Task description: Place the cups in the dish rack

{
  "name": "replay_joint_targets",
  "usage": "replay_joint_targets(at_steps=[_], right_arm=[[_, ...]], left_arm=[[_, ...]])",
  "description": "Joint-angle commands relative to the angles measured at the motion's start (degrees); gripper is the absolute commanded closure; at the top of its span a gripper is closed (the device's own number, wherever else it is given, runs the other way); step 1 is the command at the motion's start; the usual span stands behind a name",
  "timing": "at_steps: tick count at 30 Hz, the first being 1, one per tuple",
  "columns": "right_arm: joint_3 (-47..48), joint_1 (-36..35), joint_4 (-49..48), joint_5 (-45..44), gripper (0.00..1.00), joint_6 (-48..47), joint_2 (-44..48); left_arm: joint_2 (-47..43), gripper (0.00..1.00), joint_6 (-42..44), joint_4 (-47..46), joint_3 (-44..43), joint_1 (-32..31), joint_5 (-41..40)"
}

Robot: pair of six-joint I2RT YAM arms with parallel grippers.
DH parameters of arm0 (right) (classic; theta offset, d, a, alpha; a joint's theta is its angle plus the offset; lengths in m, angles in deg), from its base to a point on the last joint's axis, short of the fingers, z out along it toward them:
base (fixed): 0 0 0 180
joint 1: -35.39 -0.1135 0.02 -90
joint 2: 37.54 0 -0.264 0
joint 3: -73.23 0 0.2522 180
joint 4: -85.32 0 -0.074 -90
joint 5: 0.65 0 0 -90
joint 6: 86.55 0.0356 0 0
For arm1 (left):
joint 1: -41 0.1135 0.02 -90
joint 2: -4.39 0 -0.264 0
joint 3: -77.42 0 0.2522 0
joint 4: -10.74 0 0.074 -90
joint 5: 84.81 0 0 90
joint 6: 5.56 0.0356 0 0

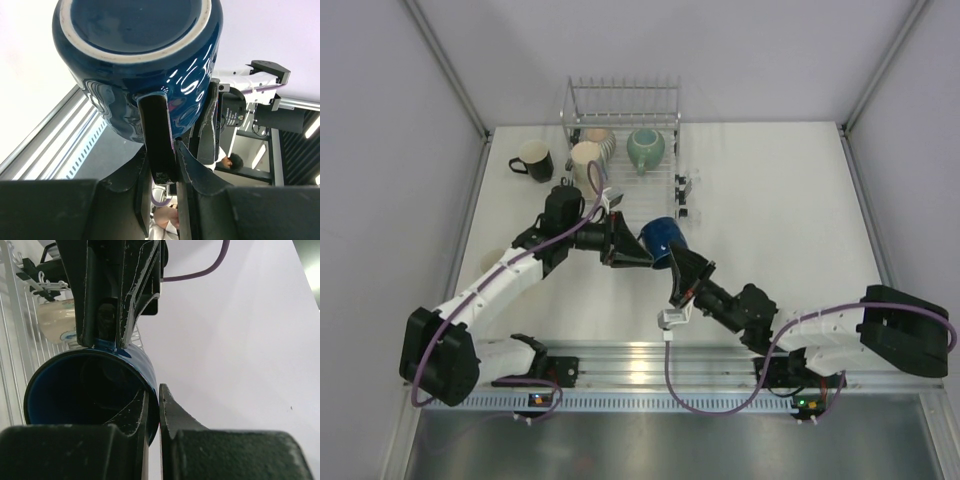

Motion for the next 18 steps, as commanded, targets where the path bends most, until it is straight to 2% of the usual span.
replay_joint_targets(at_steps=[1,6,9,12,18], right_arm=[[1.32,-0.78,-10.05,1.26,0.98,1.95,-1.45],[1.23,-0.78,-12.34,1.17,1.00,0.20,-1.55],[1.15,-0.78,-10.77,2.39,1.00,-0.42,0.55],[1.23,-0.78,-10.32,3.80,1.00,-0.60,2.05],[0.62,-0.78,-9.17,5.91,1.00,-0.24,3.20]], left_arm=[[-1.51,1.00,-1.70,-10.02,-1.12,-0.54,1.97],[-0.29,1.00,-4.42,-10.37,-1.02,-0.46,2.15],[0.94,0.80,-5.04,-10.37,-1.46,-0.46,3.63],[1.56,0.68,-4.34,-10.37,-2.08,-0.46,5.56],[3.05,0.60,-3.46,-10.28,-3.05,-0.45,7.33]])
